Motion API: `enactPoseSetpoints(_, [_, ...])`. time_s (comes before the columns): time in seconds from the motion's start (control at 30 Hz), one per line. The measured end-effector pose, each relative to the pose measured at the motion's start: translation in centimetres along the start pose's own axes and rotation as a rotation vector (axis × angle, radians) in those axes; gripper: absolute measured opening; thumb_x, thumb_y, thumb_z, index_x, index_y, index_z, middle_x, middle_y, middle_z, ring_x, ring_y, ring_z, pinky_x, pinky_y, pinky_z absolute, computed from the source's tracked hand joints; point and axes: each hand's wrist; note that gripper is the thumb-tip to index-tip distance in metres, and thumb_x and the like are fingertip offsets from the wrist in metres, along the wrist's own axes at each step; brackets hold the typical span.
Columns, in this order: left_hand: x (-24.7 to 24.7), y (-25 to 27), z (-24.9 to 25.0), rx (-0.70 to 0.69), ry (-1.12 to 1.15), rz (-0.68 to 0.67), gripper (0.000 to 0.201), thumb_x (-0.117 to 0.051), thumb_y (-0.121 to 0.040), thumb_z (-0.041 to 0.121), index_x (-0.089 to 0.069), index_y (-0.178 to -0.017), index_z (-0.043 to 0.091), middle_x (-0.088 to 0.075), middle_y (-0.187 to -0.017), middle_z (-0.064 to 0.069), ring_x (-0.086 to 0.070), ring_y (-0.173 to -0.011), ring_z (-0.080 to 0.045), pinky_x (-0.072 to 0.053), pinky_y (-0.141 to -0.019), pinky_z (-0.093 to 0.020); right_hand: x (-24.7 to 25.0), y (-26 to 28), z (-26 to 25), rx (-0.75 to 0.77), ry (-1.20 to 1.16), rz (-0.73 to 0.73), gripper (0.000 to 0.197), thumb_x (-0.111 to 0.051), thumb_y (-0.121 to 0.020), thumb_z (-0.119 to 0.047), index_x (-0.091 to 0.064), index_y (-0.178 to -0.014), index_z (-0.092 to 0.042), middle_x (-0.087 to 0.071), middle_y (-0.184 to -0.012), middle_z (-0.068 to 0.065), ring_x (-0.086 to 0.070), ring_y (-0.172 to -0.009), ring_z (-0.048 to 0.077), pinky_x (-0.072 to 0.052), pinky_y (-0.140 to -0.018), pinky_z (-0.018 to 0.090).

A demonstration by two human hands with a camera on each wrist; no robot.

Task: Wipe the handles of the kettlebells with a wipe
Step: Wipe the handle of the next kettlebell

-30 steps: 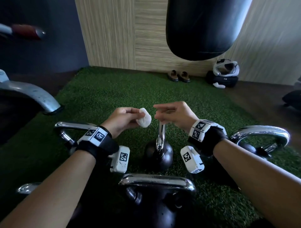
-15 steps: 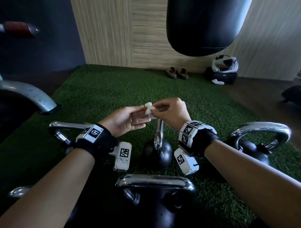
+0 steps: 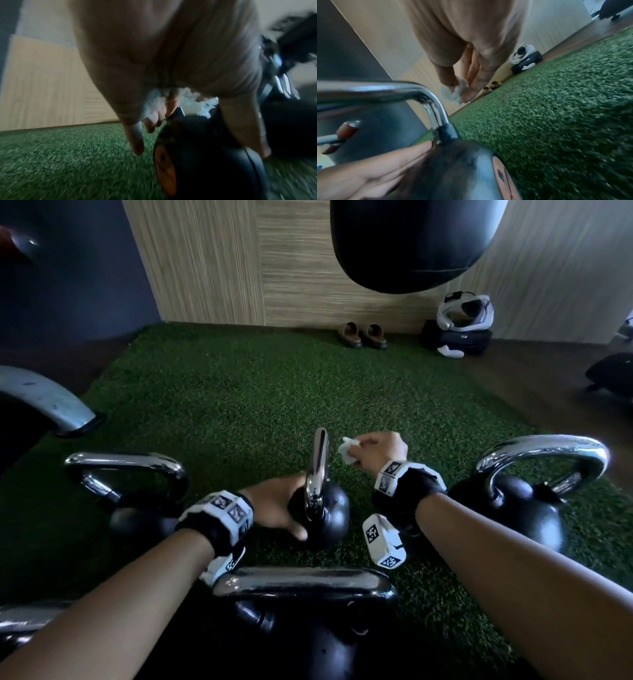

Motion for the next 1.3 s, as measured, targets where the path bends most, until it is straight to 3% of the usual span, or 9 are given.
enactPoseSetpoints(0.1, [-2.6,-1.1,0.2,-0.144,0.113,0.124,0.086,-0.098,-0.062,0.031,-0.050,-0.133,0.033,-0.059,-0.127,0.021,-0.055,-0.117,0.009,-0.044,-0.102,-0.011,-1.6,0.1,1.3,-0.002,-0.010,-0.034,0.013,-0.085,-0.080,-0.012,-0.083,-0.092,-0.010,-0.078,-0.080,0.009,-0.073,-0.059,0.017,-0.062,-0.056,0.024])
enactPoseSetpoints(0.27, [-4.3,-1.7,0.2,-0.177,0.082,0.316,0.069,-0.094,-0.067,0.043,-0.056,-0.126,0.038,-0.056,-0.124,0.023,-0.053,-0.110,0.013,-0.036,-0.098,-0.002,-3.4,0.3,1.8,0.035,0.001,-0.103,0.020,-0.083,-0.081,-0.005,-0.075,-0.070,-0.019,-0.077,-0.081,0.012,-0.074,-0.064,0.023,-0.064,-0.062,0.031])
enactPoseSetpoints(0.47, [-5.1,-2.6,-0.9,-0.195,0.029,0.343,0.063,-0.083,-0.069,0.064,-0.059,-0.121,0.038,-0.063,-0.121,0.016,-0.059,-0.115,-0.001,-0.046,-0.111,-0.029,-3.4,-0.3,0.7,0.184,-0.042,-0.016,0.008,-0.082,-0.083,-0.014,-0.082,-0.091,-0.016,-0.078,-0.080,0.001,-0.076,-0.075,0.019,-0.064,-0.075,0.035])
enactPoseSetpoints(0.67, [-5.1,-2.5,-0.5,-0.188,0.099,0.410,0.055,-0.087,-0.073,0.044,-0.060,-0.122,0.037,-0.065,-0.114,0.022,-0.059,-0.107,0.011,-0.041,-0.097,-0.007,-3.5,-0.3,0.8,0.216,0.013,-0.051,0.005,-0.082,-0.083,-0.013,-0.081,-0.085,-0.017,-0.078,-0.079,0.002,-0.077,-0.075,0.021,-0.064,-0.076,0.044])
enactPoseSetpoints(0.73, [-5.0,-2.4,-0.6,-0.182,0.120,0.388,0.052,-0.087,-0.074,0.038,-0.064,-0.119,0.036,-0.068,-0.110,0.022,-0.061,-0.104,0.010,-0.041,-0.095,-0.004,-3.2,-0.2,0.1,0.308,0.003,-0.016,0.006,-0.080,-0.086,-0.015,-0.082,-0.091,-0.018,-0.079,-0.082,-0.001,-0.076,-0.075,0.016,-0.064,-0.077,0.037])
enactPoseSetpoints(0.83, [-4.8,-2.3,-1.0,-0.094,0.078,0.355,0.073,-0.083,-0.069,0.062,-0.056,-0.132,0.036,-0.062,-0.125,0.018,-0.059,-0.111,0.001,-0.044,-0.105,-0.021,-2.3,0.3,-0.5,0.469,0.071,-0.003,0.016,-0.076,-0.089,-0.011,-0.082,-0.104,-0.015,-0.078,-0.092,0.000,-0.069,-0.075,0.010,-0.055,-0.071,0.014])
enactPoseSetpoints(0.97, [-4.7,-2.4,-1.2,-0.035,0.084,0.318,0.085,-0.083,-0.068,0.065,-0.050,-0.140,0.035,-0.059,-0.132,0.017,-0.056,-0.115,-0.002,-0.038,-0.103,-0.019,-1.9,-0.4,-1.0,0.561,0.157,-0.015,0.016,-0.072,-0.091,-0.006,-0.081,-0.104,-0.010,-0.078,-0.095,0.007,-0.069,-0.073,0.014,-0.057,-0.067,0.016])
enactPoseSetpoints(1.13, [-4.2,-2.7,-1.5,-0.012,0.225,0.286,0.089,-0.091,-0.068,0.054,-0.048,-0.142,0.033,-0.063,-0.128,0.021,-0.058,-0.115,0.006,-0.037,-0.099,-0.014,-1.5,0.8,-1.3,0.740,0.214,-0.012,0.024,-0.075,-0.088,-0.006,-0.080,-0.111,-0.013,-0.077,-0.108,0.003,-0.070,-0.090,0.011,-0.055,-0.083,0.017])
enactPoseSetpoints(1.3, [-2.8,-3.0,-1.0,0.006,0.206,0.251,0.070,-0.088,-0.076,0.045,-0.052,-0.135,0.032,-0.061,-0.124,0.016,-0.056,-0.115,-0.005,-0.040,-0.102,-0.025,-0.8,1.0,-3.2,0.698,0.286,-0.126,0.026,-0.074,-0.089,-0.009,-0.079,-0.113,-0.016,-0.077,-0.102,0.002,-0.063,-0.073,0.000,-0.044,-0.066,0.001])
Point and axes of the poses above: each hand's wrist, its own y-axis away from the middle knuckle, its own x-axis out of the back of the hand, z = x × y
